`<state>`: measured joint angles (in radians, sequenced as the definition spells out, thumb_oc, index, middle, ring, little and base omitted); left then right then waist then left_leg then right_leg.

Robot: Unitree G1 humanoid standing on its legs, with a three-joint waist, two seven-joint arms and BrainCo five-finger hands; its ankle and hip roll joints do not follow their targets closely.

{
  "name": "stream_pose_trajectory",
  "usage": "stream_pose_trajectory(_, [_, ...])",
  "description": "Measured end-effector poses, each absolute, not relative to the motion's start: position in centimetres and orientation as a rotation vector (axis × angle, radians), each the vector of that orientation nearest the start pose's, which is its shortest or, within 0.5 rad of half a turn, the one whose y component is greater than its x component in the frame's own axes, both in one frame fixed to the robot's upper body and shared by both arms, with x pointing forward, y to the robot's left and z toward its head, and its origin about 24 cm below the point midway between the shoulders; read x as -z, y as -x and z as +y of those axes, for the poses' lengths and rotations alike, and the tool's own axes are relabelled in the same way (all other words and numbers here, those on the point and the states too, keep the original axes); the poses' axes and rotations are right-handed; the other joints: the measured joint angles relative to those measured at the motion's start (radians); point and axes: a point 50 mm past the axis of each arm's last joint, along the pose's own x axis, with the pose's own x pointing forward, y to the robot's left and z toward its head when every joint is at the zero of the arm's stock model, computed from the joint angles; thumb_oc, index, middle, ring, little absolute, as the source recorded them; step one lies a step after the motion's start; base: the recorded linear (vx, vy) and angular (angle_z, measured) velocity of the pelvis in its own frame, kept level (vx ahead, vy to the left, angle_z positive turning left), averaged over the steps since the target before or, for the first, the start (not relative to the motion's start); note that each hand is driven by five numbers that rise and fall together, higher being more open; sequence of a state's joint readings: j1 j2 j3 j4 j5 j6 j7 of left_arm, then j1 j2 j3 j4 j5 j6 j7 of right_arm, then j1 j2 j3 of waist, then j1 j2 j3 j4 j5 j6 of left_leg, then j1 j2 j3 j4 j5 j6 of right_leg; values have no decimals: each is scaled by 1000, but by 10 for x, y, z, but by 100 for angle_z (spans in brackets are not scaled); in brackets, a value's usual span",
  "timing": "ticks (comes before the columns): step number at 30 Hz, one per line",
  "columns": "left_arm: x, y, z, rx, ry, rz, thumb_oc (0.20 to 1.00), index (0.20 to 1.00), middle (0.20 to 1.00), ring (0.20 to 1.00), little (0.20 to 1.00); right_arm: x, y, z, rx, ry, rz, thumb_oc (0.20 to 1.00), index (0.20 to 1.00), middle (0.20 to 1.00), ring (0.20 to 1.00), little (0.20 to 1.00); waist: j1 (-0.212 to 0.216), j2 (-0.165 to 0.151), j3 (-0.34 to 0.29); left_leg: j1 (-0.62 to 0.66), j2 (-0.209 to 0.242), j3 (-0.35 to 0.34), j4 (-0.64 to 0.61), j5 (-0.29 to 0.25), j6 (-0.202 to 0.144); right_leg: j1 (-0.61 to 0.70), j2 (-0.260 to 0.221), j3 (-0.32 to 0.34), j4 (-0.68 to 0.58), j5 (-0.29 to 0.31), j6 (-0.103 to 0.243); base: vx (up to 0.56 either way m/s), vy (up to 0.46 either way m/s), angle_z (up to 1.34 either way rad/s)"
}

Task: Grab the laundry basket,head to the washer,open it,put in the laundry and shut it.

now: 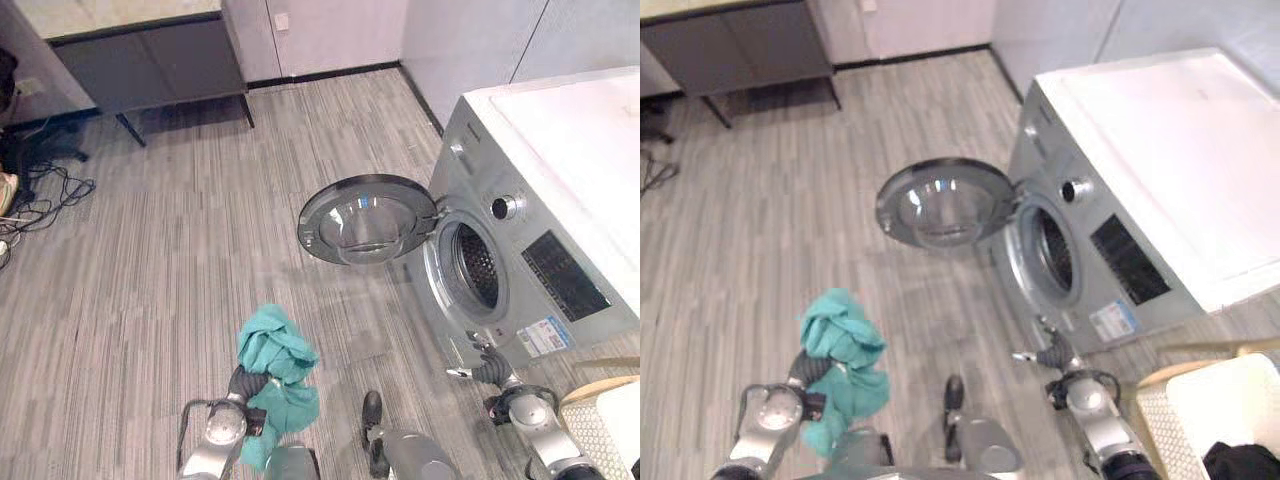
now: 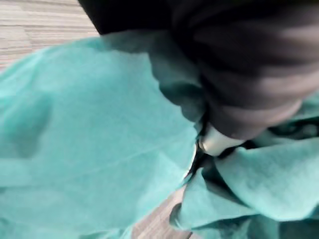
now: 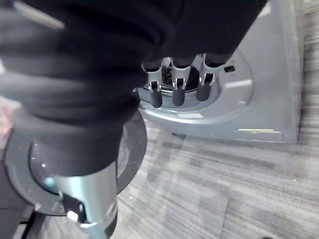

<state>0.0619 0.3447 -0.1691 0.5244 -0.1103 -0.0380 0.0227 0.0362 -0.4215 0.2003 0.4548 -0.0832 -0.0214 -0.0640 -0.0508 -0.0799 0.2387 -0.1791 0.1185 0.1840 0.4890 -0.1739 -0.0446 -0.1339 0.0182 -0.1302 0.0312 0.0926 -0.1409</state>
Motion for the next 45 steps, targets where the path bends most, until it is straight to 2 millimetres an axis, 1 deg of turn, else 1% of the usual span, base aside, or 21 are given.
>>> stream_pose_trajectory(1, [75,-195,222,25,-278,573,200,200,200,200,200,55,-210,-232,-62,549,487,1000,1000,1000,1000,1000,-4,2,0,2,-9,-4,-162,16,-8,49,10,2,-25,-3,6,258,26,-46])
stream_pose_trajectory(4, [74,-200,216,51,-288,559,200,200,200,200,200,70,-201,-237,-33,546,563,1000,1000,1000,1000,1000,2,20,10,-114,-9,-102,-537,220,-70,173,76,32,-111,-46,20,414,95,-36])
stream_pose_trajectory(6, [81,-187,218,44,-284,601,200,200,200,200,200,73,-198,-238,-31,546,576,1000,1000,1000,1000,1000,28,28,20,-140,-34,-203,-572,234,-78,228,106,117,-109,-84,14,543,242,-106])
stream_pose_trajectory(8, [87,-176,220,35,-280,635,200,200,200,200,200,67,-210,-238,-28,553,547,1000,1000,1000,1000,1000,60,33,22,-122,-102,-387,-542,235,-49,246,94,278,-85,-115,42,458,288,-214])
stream_pose_trajectory(10, [89,-175,216,42,-269,643,200,200,200,200,200,62,-211,-244,-10,569,530,1000,1000,1000,1000,1000,25,69,12,-55,-95,-297,-481,221,8,294,84,341,-60,-160,63,389,337,-184])
stream_pose_trajectory(12, [76,-193,220,48,-302,576,200,200,200,200,200,70,-200,-239,-24,554,565,1000,1000,1000,1000,1000,0,29,-5,-14,-114,-130,-457,276,31,232,19,341,128,-305,116,241,292,-139])
stream_pose_trajectory(14, [59,-216,226,57,-351,510,200,200,200,200,200,69,-199,-235,-39,545,556,1000,1000,1000,1000,1000,-32,18,-7,3,-167,-25,-421,239,131,207,-82,301,168,-329,180,220,305,-166])
stream_pose_trajectory(16, [60,-215,227,85,-385,522,200,200,200,200,200,67,-204,-220,-68,516,524,1000,1000,1000,1000,1000,-37,16,-4,44,-165,101,-412,177,148,118,-133,276,304,-325,207,128,184,-181])
stream_pose_trajectory(18, [54,-221,234,57,-404,503,200,200,200,200,200,53,-220,-202,-114,500,431,1000,1000,1000,1000,1000,-24,19,2,71,-151,195,-441,168,148,-44,-183,117,415,-314,227,132,69,-156])
stream_pose_trajectory(19, [52,-224,233,55,-405,491,200,200,200,200,200,52,-221,-202,-112,501,427,1000,1000,1000,1000,1000,-33,25,6,78,-143,215,-446,159,132,-64,-189,68,405,-312,230,180,20,-113])
stream_pose_trajectory(20, [47,-229,233,47,-406,461,200,200,200,200,200,55,-224,-198,-114,495,441,1000,1000,1000,1000,1000,-6,6,16,99,-112,284,-422,110,-36,-95,-225,-143,341,-254,189,190,5,-112])
stream_pose_trajectory(21, [42,-230,237,49,-426,446,200,200,200,200,200,56,-224,-193,-118,475,440,1000,1000,1000,1000,1000,10,-37,19,70,-122,251,-343,123,8,-102,-270,-194,312,-209,195,194,-107,-146])
stream_pose_trajectory(22, [41,-227,237,58,-430,439,200,200,200,200,200,56,-220,-197,-116,487,437,1000,1000,1000,1000,1000,10,-23,14,62,-50,201,-257,17,97,-100,-298,-243,316,-184,271,137,-97,-100])
stream_pose_trajectory(23, [45,-224,237,51,-419,457,200,200,200,200,200,59,-219,-197,-115,484,456,1000,1000,1000,1000,1000,20,-51,5,70,-74,212,-243,-8,64,-111,-330,-245,320,-183,272,148,-147,-85])
stream_pose_trajectory(29, [56,-213,228,52,-373,490,200,200,200,200,200,66,-206,-216,-63,495,509,1000,1000,1000,1000,1000,-28,21,-2,114,-51,212,-325,58,56,-49,-195,-164,172,-140,230,92,-183,-7])
stream_pose_trajectory(31, [60,-208,234,18,-359,511,200,200,200,200,200,68,-203,-214,-59,477,519,1000,1000,1000,1000,1000,12,9,3,60,-4,201,-146,74,2,-64,-139,-161,222,-176,111,-50,-11,-62])
stream_pose_trajectory(32, [64,-205,229,16,-339,524,200,200,200,200,200,65,-206,-220,-50,497,512,1000,1000,1000,1000,1000,24,30,8,47,10,163,-106,69,3,-49,-125,-162,206,-152,105,-66,27,-66])
stream_pose_trajectory(33, [65,-207,220,40,-325,518,200,200,200,200,200,60,-210,-231,-30,534,500,1000,1000,1000,1000,1000,22,37,7,-7,-17,28,-116,27,-17,-54,-112,-138,179,-144,94,-73,57,-54])
stream_pose_trajectory(38, [49,-230,210,43,-325,420,200,200,200,200,200,46,-230,-239,16,565,438,1000,1000,1000,1000,1000,16,32,48,-54,-55,-126,-281,49,-7,-88,-68,-53,169,-136,98,-72,196,-44])
stream_pose_trajectory(41, [40,-242,206,48,-331,375,200,200,200,200,200,37,-241,-238,16,580,401,1000,1000,1000,1000,1000,-2,62,90,-106,-50,-109,-265,103,20,-192,-33,-22,270,-137,100,-190,167,-83])
stream_pose_trajectory(45, [9,-277,197,63,-360,247,200,200,200,200,200,32,-253,-229,17,551,370,1000,1000,1000,1000,1000,-25,30,179,-207,-96,-68,-205,117,40,-324,-84,27,371,-166,122,-91,44,-25])
